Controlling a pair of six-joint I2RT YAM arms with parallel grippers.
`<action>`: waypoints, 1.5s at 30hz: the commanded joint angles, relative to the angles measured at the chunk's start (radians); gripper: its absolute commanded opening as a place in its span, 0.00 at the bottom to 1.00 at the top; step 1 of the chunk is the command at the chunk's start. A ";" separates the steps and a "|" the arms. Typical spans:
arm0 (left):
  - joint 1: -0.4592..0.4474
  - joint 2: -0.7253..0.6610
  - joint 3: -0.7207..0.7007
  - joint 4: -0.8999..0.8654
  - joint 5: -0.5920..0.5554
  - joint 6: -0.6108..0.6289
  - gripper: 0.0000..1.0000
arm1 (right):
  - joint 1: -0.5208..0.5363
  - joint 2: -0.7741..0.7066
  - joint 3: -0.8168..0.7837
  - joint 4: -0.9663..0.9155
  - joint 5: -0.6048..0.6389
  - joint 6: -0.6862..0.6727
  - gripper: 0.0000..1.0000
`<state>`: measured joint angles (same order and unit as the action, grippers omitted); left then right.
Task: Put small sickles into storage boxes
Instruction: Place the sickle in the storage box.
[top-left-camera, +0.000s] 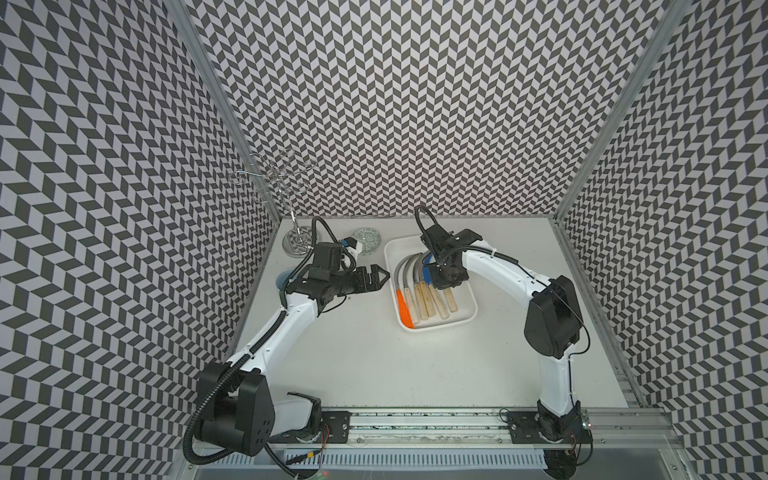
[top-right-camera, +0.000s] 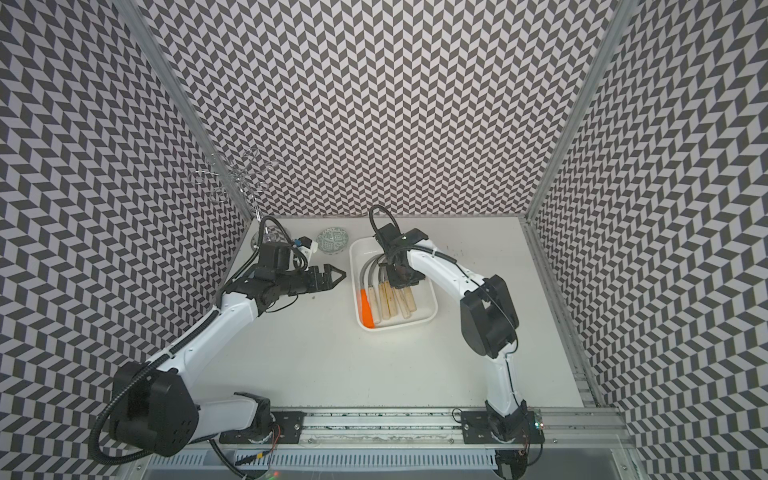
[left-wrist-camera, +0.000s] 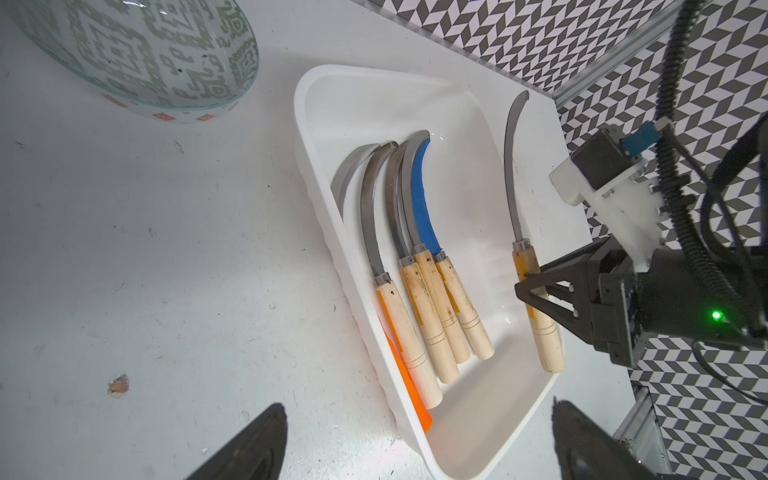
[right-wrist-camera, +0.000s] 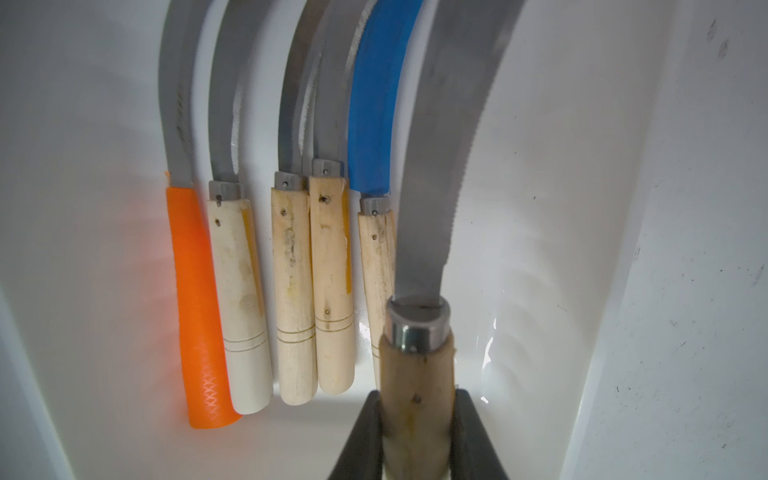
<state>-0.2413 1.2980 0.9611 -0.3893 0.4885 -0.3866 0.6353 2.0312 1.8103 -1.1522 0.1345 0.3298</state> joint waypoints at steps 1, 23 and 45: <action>0.005 0.004 -0.011 0.024 0.012 0.003 1.00 | 0.007 0.004 -0.021 -0.001 0.019 -0.018 0.11; 0.010 0.010 -0.012 0.028 0.013 0.001 1.00 | 0.010 0.018 -0.124 0.084 0.019 -0.028 0.11; 0.017 0.016 -0.014 0.029 0.018 0.001 1.00 | 0.047 0.098 -0.124 0.074 0.112 -0.038 0.10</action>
<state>-0.2337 1.3098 0.9592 -0.3874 0.4931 -0.3870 0.6743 2.1151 1.6924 -1.0836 0.2100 0.3065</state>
